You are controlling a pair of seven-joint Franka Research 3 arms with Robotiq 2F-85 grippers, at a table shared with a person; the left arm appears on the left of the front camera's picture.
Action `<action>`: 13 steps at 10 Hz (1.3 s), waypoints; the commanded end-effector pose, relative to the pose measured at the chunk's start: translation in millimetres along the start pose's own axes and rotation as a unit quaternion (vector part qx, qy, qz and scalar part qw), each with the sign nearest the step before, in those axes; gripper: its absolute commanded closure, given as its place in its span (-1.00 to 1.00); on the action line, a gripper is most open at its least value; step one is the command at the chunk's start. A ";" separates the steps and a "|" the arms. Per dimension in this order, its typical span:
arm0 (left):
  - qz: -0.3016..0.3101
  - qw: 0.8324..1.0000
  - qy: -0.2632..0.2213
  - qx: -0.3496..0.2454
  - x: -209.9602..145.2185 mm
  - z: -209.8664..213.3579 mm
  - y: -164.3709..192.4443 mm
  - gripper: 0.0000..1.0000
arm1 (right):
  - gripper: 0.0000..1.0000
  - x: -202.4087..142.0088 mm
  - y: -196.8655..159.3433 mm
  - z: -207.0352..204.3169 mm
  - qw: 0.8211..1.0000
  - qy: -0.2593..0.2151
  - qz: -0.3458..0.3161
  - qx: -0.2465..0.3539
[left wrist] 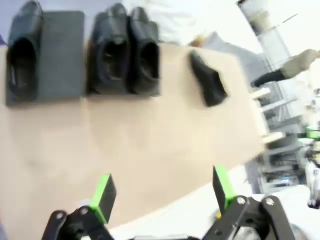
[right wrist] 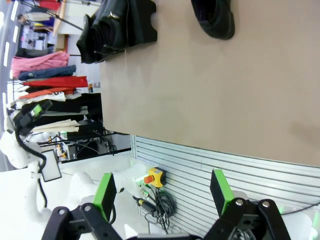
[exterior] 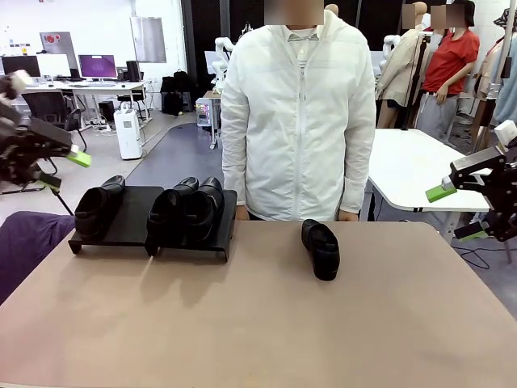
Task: Organize the shoes by placing them on the stand.
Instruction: Place the Shoe from the middle of the table onto the Shoes Stand.
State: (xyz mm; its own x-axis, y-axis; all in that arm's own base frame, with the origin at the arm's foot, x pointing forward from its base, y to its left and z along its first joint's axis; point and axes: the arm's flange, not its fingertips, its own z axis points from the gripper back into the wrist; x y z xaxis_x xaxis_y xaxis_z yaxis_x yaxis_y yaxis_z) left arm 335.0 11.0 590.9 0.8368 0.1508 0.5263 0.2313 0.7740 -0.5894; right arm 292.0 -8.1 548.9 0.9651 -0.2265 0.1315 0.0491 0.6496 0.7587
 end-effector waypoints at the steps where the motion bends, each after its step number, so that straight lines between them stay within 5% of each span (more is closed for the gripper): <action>1: 0.080 0.995 0.041 -0.041 -33.7 19.2 17.1 -1.00 | -1.00 2.3 -0.6 1.3 1.000 0.000 0.012 0.011; 3: 0.087 0.980 0.166 -0.064 -70.3 9.0 38.3 -1.00 | -1.00 2.3 -0.6 1.3 1.000 0.000 0.012 0.011; 4: 0.039 0.975 0.207 -0.066 -87.3 5.8 43.7 -1.00 | -1.00 2.3 -0.6 1.3 1.000 0.000 0.012 0.011; 5: -0.090 0.965 0.242 -0.034 -98.4 5.0 47.8 -1.00 | -1.00 2.3 -0.6 1.3 1.000 0.000 0.012 0.011; 6: 0.083 0.979 0.168 -0.083 -78.1 9.0 35.7 -1.00 | -1.00 2.3 -0.6 1.3 1.000 0.000 0.012 0.011; 13: 0.083 0.979 0.168 -0.083 -78.1 9.0 35.7 -1.00 | -1.00 2.3 -0.6 1.3 1.000 0.000 0.012 0.011</action>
State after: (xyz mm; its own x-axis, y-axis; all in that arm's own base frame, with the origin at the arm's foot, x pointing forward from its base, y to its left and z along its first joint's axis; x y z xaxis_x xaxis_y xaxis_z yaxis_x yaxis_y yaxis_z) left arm 272.5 34.2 534.7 0.9800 0.0236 0.1975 0.1345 0.6531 -0.7453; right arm 291.9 -8.2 548.9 0.9650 -0.2266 0.1317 0.0490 0.6497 0.7586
